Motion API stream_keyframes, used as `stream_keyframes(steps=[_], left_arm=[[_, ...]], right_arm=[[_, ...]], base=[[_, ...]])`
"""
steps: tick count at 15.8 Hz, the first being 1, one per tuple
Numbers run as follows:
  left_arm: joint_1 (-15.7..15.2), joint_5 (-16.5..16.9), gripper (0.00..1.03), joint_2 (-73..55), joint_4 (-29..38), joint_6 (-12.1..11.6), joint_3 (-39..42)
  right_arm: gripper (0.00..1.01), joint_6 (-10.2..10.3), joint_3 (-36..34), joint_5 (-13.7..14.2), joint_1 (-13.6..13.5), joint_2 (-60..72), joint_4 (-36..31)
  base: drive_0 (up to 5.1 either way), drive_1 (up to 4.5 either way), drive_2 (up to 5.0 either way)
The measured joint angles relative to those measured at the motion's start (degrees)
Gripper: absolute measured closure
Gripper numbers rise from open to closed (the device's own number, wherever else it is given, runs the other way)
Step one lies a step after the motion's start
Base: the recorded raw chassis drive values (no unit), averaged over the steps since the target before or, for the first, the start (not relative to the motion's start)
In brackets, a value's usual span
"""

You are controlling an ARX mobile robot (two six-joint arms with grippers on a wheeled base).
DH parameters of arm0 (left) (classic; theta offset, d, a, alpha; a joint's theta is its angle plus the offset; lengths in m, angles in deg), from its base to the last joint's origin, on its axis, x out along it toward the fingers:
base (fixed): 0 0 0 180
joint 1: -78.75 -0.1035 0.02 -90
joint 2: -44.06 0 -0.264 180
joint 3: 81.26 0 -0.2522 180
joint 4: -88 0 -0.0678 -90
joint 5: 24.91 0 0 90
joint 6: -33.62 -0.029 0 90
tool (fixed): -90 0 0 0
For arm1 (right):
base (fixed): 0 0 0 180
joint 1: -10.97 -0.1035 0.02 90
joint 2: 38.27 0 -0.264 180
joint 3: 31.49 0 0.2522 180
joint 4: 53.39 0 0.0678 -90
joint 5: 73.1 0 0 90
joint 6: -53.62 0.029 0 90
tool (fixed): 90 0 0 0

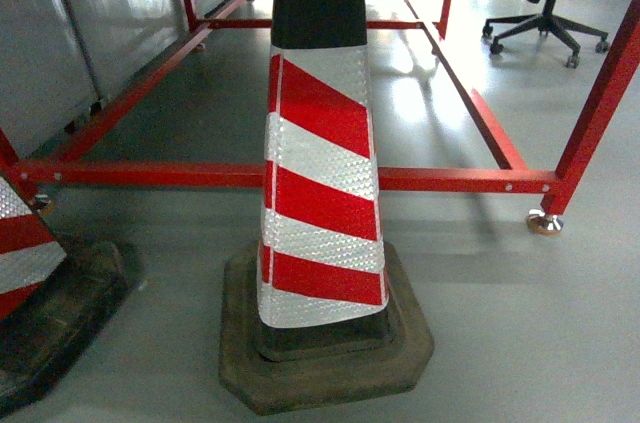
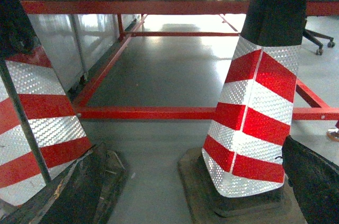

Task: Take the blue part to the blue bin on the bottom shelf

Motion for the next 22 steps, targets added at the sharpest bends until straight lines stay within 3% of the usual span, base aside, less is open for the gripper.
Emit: stream_keyframes(steps=[22], left_arm=[[0.0,0.1,0.05,0.0,-0.1,0.0,0.0]], right_arm=[[0.03,0.0,0.0,0.2,0.0,0.0,0.1]], base=[[0.0,0.0,0.0]])
